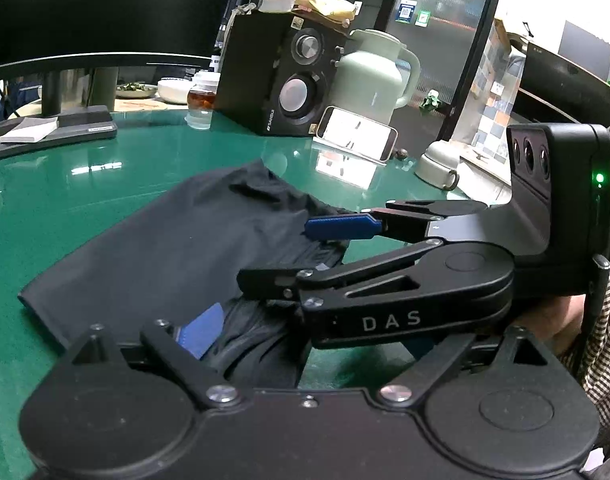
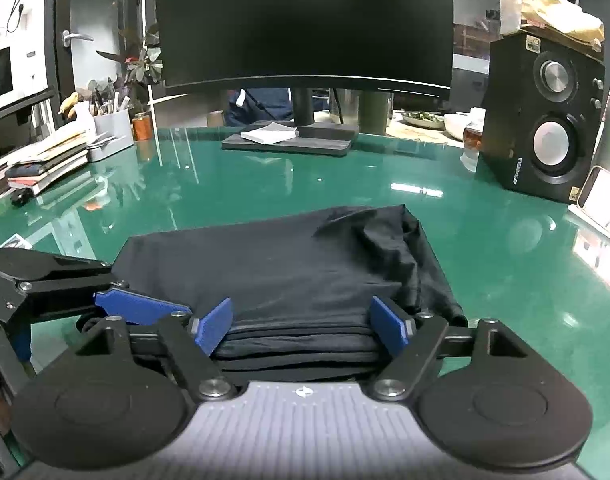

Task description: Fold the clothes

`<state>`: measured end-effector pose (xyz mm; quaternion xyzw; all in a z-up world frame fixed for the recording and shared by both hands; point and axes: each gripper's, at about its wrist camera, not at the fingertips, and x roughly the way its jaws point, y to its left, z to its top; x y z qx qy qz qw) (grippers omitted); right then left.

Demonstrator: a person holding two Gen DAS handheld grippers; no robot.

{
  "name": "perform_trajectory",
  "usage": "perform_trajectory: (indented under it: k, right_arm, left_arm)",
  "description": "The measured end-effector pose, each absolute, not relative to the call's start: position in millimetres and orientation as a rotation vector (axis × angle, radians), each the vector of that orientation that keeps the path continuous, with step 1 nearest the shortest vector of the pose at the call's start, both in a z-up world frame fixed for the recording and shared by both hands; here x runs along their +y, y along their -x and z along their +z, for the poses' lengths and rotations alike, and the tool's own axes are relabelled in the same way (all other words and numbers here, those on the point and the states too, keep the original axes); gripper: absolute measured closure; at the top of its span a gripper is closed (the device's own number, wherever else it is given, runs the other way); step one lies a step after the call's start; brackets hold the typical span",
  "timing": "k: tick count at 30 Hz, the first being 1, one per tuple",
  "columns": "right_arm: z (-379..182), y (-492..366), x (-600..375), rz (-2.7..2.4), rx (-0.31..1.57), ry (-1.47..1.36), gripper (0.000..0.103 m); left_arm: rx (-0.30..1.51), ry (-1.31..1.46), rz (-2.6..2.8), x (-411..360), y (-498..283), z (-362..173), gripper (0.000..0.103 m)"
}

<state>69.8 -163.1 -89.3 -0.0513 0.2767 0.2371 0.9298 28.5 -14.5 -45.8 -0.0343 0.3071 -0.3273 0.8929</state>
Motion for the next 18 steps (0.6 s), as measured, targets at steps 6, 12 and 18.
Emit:
perform_trajectory:
  k: [6,12,18]
  right_arm:
    - [-82,-67,-170,0.501,0.554,0.036,0.015]
    - [-42,-41,-200,0.44,0.405,-0.098,0.055]
    - [-30,-54,-196,0.363,0.379,0.012,0.074]
  left_arm:
    - [0.638,0.123,-0.618,-8,-18,-39,0.01]
    - [0.621,0.321,-0.565,28,-11,-37,0.01]
    - [0.643,0.316,-0.554,27,-25,-40,0.01]
